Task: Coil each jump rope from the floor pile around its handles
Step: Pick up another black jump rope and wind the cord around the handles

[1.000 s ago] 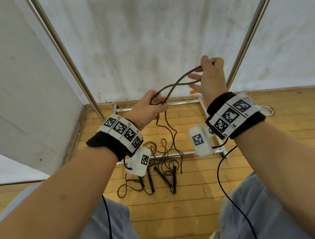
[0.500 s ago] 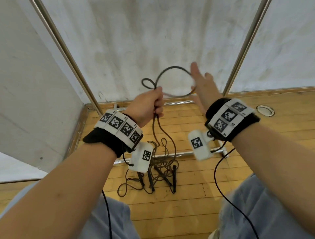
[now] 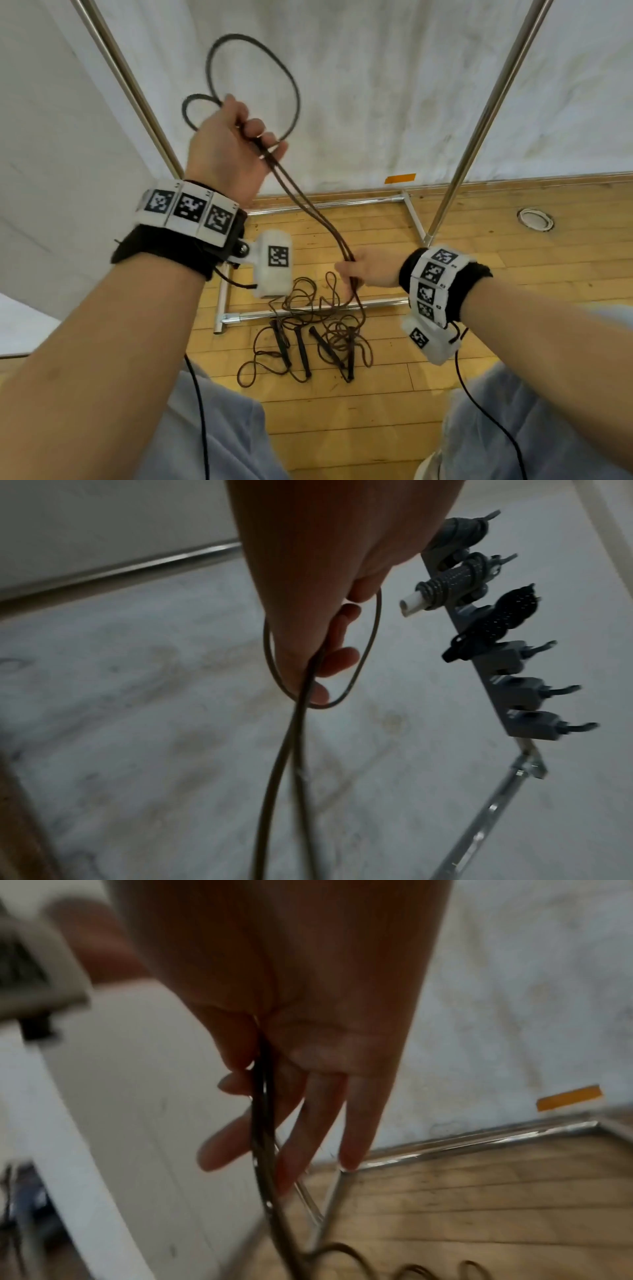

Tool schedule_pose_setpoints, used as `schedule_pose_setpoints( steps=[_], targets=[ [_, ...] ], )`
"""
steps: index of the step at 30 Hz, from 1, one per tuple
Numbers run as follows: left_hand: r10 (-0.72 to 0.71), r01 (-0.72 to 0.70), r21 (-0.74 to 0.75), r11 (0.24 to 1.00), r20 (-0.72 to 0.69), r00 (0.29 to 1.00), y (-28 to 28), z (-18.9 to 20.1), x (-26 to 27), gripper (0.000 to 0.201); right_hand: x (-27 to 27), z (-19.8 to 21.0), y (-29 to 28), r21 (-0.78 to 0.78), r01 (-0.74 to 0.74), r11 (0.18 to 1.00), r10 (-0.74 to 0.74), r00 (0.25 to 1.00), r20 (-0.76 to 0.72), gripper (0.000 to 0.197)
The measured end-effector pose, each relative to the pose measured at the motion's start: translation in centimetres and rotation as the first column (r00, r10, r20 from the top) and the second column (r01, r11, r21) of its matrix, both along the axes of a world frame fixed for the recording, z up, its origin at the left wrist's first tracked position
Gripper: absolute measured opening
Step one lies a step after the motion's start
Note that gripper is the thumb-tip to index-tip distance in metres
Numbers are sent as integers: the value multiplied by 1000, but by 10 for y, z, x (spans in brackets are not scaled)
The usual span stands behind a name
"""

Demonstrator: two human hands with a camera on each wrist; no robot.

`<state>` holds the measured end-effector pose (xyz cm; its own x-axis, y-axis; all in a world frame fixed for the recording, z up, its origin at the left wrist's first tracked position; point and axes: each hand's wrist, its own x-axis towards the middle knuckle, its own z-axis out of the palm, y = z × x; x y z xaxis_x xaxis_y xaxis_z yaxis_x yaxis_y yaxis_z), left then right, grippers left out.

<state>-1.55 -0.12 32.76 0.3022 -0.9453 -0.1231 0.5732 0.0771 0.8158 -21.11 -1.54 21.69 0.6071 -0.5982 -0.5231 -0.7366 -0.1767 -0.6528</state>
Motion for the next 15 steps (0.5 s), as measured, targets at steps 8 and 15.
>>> schedule_pose_setpoints(
  steps=[8, 15],
  targets=[
    [-487, 360, 437, 824, 224, 844, 5, -41, -6, 100, -4, 67, -11, 689, 286, 666, -746, 267, 610, 32],
    [-661, 549, 384, 742, 554, 506, 20, -62, -58, 15, 5, 79, -2, 704, 199, 681, -732, 198, 652, 26]
  ],
)
